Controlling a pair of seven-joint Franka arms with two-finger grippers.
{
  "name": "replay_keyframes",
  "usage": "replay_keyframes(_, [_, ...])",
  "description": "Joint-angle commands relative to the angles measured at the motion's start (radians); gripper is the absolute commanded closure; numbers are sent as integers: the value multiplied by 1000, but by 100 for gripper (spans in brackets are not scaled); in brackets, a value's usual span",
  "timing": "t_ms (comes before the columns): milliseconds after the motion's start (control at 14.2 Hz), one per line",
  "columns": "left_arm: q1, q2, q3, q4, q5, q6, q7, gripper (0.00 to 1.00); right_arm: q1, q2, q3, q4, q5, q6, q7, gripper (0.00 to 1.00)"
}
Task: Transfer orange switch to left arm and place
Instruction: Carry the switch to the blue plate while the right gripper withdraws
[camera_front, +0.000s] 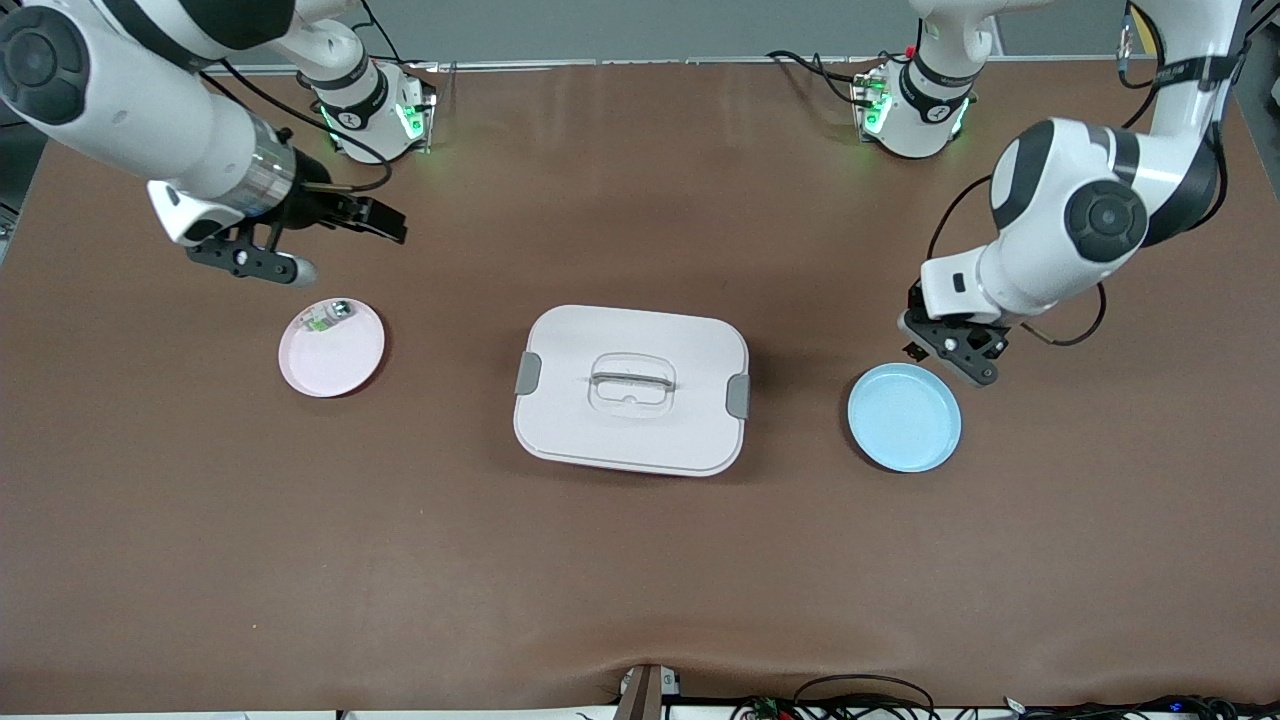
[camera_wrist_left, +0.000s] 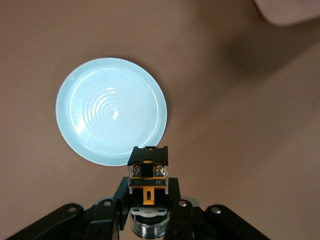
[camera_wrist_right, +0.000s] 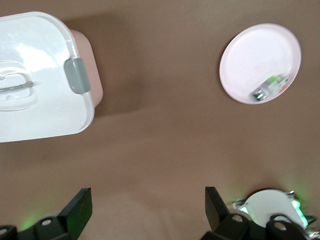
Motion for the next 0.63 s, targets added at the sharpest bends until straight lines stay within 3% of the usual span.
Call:
replay_keyframes(0, [11, 57, -9, 11, 86, 36, 46, 100, -83, -38, 15, -43, -48, 16, -128, 0])
replay_keyframes(211, [6, 128, -17, 8, 230, 113, 52, 100, -128, -44, 15, -43, -91, 29, -186, 0])
replay_keyframes(562, [17, 206, -15, -15, 272, 263, 206, 100, -203, -36, 15, -40, -94, 90, -289, 0])
